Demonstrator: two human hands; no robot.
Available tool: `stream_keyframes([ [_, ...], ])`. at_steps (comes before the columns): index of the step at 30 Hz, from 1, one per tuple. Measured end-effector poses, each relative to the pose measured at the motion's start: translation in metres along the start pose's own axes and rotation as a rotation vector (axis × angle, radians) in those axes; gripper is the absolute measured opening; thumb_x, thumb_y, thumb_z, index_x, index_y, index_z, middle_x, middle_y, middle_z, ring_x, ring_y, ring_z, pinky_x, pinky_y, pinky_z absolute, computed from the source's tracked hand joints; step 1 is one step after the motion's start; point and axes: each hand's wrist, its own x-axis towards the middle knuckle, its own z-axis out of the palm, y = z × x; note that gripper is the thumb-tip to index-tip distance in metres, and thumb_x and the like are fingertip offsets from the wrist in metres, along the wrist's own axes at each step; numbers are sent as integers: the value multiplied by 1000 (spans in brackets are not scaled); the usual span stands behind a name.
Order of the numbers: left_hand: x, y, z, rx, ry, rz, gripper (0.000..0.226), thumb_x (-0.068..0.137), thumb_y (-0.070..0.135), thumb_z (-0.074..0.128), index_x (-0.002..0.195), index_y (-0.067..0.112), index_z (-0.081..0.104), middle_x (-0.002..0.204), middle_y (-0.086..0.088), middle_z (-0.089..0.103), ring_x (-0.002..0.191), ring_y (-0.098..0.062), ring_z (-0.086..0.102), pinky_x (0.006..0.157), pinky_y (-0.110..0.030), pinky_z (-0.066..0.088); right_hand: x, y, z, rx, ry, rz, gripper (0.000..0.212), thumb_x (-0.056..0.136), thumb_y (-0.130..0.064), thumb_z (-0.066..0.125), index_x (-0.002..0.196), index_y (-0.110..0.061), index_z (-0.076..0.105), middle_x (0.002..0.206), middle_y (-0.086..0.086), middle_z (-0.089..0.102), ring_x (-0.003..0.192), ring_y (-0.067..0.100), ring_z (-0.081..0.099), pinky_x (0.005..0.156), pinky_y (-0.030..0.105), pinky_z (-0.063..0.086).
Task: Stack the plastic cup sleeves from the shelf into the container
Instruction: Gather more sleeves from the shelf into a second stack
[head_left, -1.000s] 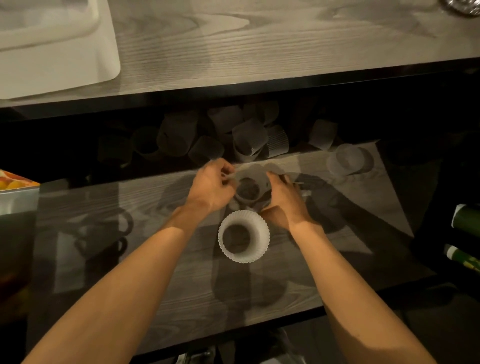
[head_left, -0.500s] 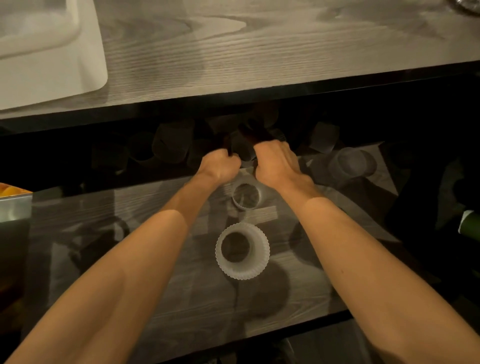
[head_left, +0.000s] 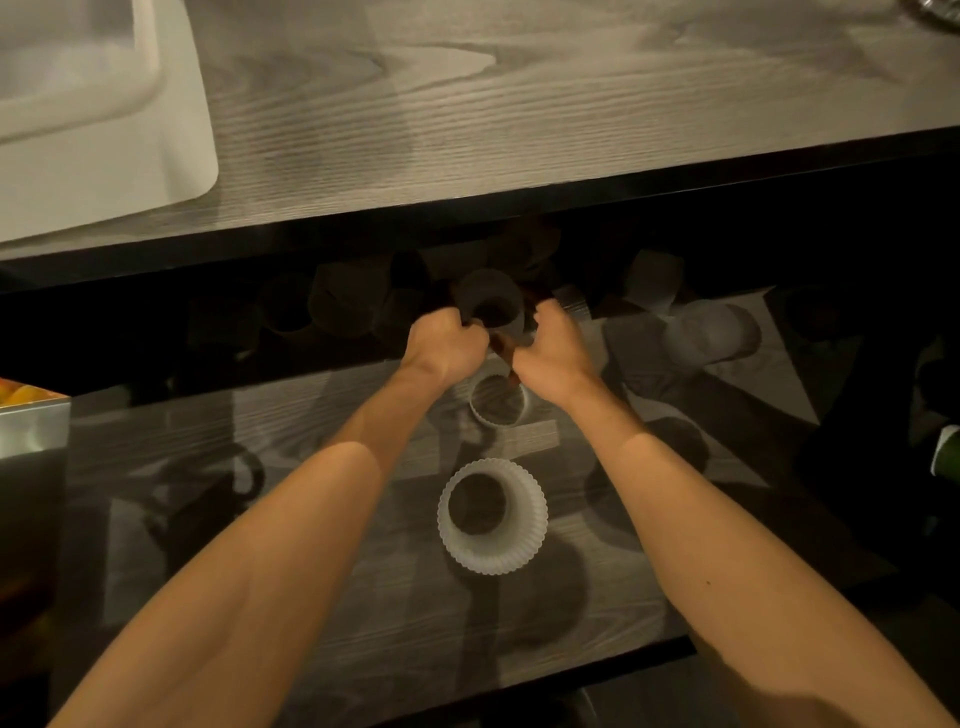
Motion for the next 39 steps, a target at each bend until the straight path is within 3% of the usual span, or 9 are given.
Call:
stream_keyframes([
  [6,-1,-5,3,16,65,29,20,103,21,51,86,12,55,81,1,53,68,-7,50,53,-19,36,5,2,4,-198,69,-41,40,86,-29,79,119,-10,64,126,11,55,113,27,57,95,39,51],
  [10,0,-5,3,59,57,47,24,103,23,51,81,14,55,77,3,53,65,-6,50,52,-17,36,9,2,8,-310,51,-12,34,91,-21,75,122,-12,64,132,12,53,114,32,61,93,40,53],
  [15,1,-6,5,77,37,36,18,101,25,54,103,10,63,80,4,53,67,-5,48,55,-18,36,7,-3,8,-354,-46,18,31,96,-19,67,125,-10,60,138,14,47,110,33,61,83,33,46],
  [20,-5,-1,7,118,99,98,19,100,25,55,100,9,65,91,-7,63,75,-16,59,68,-27,48,-13,-2,-20,-227,221,-2,15,98,-29,62,109,-18,63,101,5,70,93,23,68,71,32,50],
  [23,-14,10,12,192,128,227,15,97,25,59,92,12,63,89,-9,69,83,-25,69,76,-38,60,-33,15,-39,-384,320,121,31,98,-37,61,120,-17,53,107,9,69,100,31,67,71,33,42],
  [26,-22,20,21,323,199,334,17,96,26,62,103,12,67,96,-9,71,91,-27,69,86,-44,58,-41,36,-43,-396,219,252,43,97,-43,61,129,-16,49,119,12,66,110,36,65,79,37,48],
  [29,-23,22,28,275,189,384,27,94,20,62,118,9,67,100,-10,71,94,-26,68,88,-42,57,-43,47,-48,-163,111,315,34,99,-42,60,121,-17,57,112,4,70,86,22,75,82,37,61],
  [33,-22,16,26,124,21,409,47,94,15,60,141,12,54,115,-6,64,103,-18,63,94,-26,51,-47,48,-49,-226,177,183,17,98,-34,61,94,-17,61,87,-2,68,81,19,66,78,34,52],
  [39,-29,10,12,-25,-29,424,56,86,23,71,136,12,50,117,6,56,106,-12,56,89,-29,52,-57,24,-50,-393,108,-179,25,95,-31,66,116,-20,58,108,-2,66,93,20,63,79,40,56],
])
